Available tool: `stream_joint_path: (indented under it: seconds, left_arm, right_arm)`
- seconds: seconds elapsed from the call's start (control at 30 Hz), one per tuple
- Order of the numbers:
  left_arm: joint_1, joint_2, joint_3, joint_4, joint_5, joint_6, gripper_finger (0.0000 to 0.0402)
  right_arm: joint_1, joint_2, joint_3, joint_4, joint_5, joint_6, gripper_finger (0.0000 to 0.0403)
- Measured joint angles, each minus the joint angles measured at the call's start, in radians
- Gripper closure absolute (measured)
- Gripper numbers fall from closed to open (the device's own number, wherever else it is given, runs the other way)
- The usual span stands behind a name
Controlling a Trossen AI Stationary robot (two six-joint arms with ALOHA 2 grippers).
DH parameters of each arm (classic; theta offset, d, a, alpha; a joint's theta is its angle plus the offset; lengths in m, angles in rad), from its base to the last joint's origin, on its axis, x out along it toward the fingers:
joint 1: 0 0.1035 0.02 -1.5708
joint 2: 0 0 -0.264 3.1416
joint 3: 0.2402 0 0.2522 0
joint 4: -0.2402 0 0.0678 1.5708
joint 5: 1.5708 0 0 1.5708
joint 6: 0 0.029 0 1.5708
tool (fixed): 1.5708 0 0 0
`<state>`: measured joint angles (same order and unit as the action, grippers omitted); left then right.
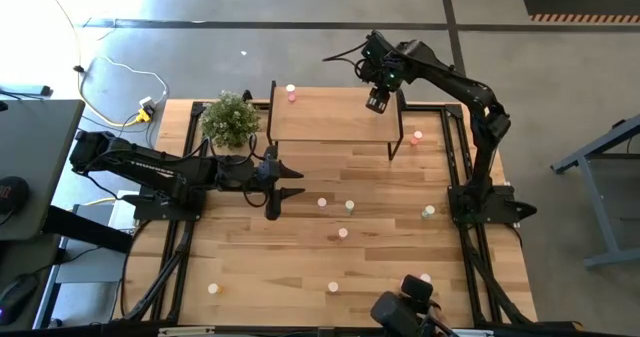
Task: Pick and place medicine bottles onto shelf by color
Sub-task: Put the middle blue pill bottle on the shelf, then put the top orange pill bottle on the shelf
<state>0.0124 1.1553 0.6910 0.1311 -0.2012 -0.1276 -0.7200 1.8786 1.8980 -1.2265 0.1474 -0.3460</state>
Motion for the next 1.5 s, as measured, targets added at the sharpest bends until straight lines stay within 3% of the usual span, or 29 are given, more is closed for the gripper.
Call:
stream_joint_path:
  seconds: [0.57,0.73,0.93,1.13,1.33,1.5]
  left_arm:
    - [0.0,0.0,0.0,-0.025,0.001,0.008,0.0227]
    - [0.0,-0.007,0.0,-0.071,0.064,0.007,0.0227]
    - [0.0,-0.079,0.001,-0.123,0.081,0.002,0.0227]
    - [-0.018,-0.178,0.001,-0.249,0.072,-0.083,0.0227]
    - [-0.109,-0.218,0.001,-0.353,0.048,-0.176,0.0227]
    - [-0.196,-0.219,0.001,-0.448,-0.041,-0.229,0.0227]
  right_arm:
    - [-0.006,0.001,0.127,-0.049,0.001,0.035,0.0239]
    - [0.037,-0.009,0.199,-0.173,-0.046,0.109,0.0239]
    - [0.141,-0.112,0.188,-0.184,-0.071,0.185,0.024]
    - [0.282,-0.251,0.083,-0.126,-0.073,0.277,0.024]
    - [0.446,-0.414,-0.135,0.034,-0.027,0.427,0.024]
    - [0.581,-0.523,-0.309,0.155,0.022,0.575,0.024]
